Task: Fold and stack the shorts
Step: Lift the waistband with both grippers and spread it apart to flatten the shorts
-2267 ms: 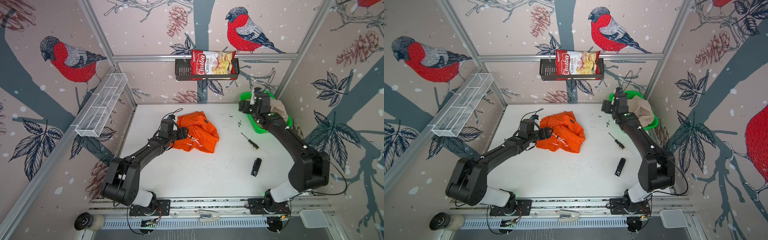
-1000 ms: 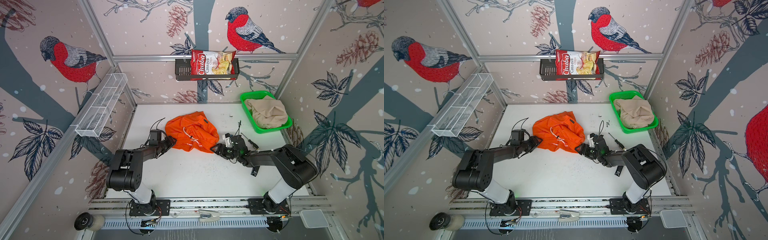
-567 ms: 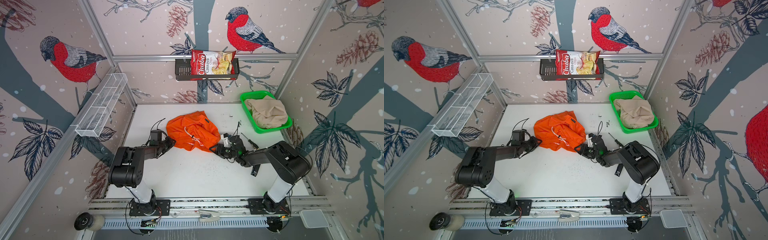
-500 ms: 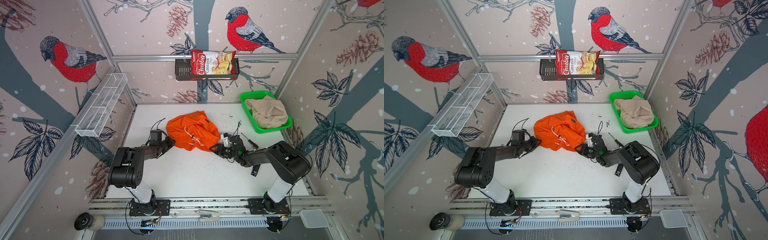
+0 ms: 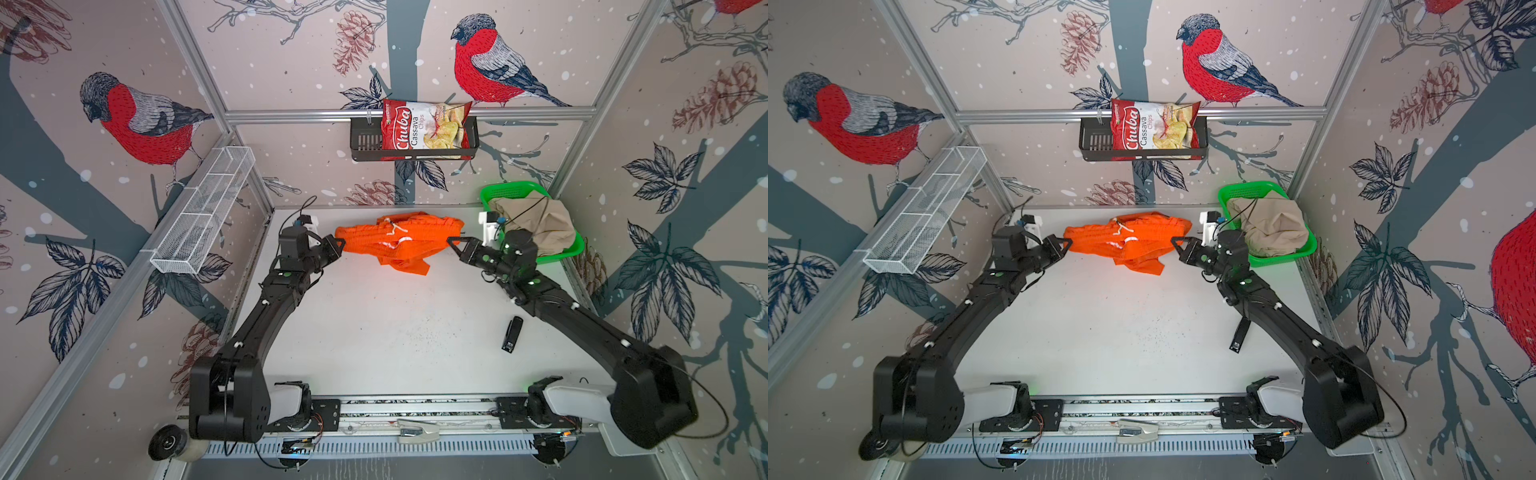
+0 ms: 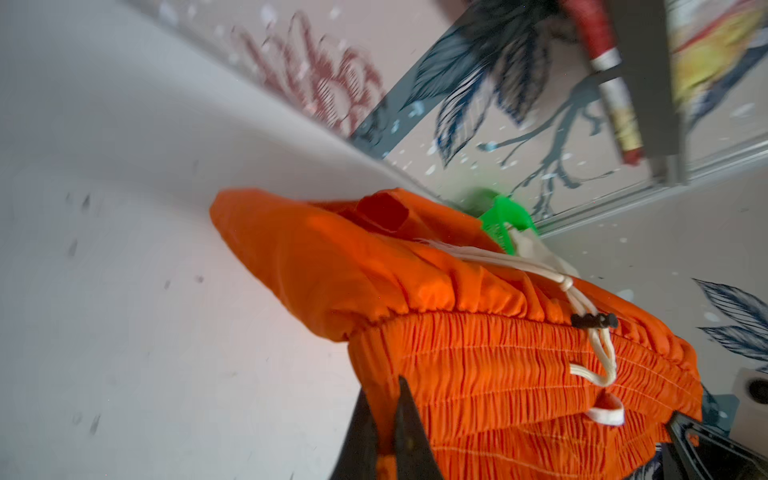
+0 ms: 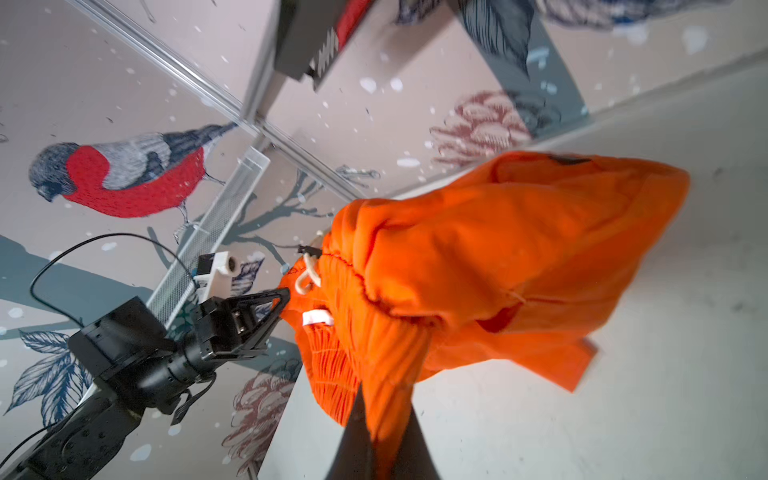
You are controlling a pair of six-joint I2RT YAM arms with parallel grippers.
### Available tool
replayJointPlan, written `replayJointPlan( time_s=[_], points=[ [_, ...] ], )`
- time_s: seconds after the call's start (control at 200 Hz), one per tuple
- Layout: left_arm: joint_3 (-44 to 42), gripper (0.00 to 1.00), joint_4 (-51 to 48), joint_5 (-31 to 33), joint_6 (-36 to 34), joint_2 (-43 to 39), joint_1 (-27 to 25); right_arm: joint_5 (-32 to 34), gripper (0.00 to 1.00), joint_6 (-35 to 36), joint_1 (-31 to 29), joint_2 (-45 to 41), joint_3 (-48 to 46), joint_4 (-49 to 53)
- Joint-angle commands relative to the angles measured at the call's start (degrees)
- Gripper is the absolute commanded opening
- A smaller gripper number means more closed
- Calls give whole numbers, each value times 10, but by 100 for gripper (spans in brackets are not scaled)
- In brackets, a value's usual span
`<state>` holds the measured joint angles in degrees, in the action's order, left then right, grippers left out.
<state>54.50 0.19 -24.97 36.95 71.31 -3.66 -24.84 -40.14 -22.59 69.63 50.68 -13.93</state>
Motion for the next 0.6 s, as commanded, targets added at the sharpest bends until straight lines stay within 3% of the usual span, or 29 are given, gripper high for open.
replayJointPlan(
  time_s=[0.0, 0.345, 0.595],
  points=[
    [57, 3, -62, 38, -27, -40, 2, 15, 5, 51, 30, -41, 50, 82],
    [246, 1, -189, 62, -55, -132, 2, -16, 1, 68, 34, -136, 237, 199],
    [307, 1, -239, 91, -94, -124, 2, -17, 1, 20, 28, -137, 260, 210]
  ],
)
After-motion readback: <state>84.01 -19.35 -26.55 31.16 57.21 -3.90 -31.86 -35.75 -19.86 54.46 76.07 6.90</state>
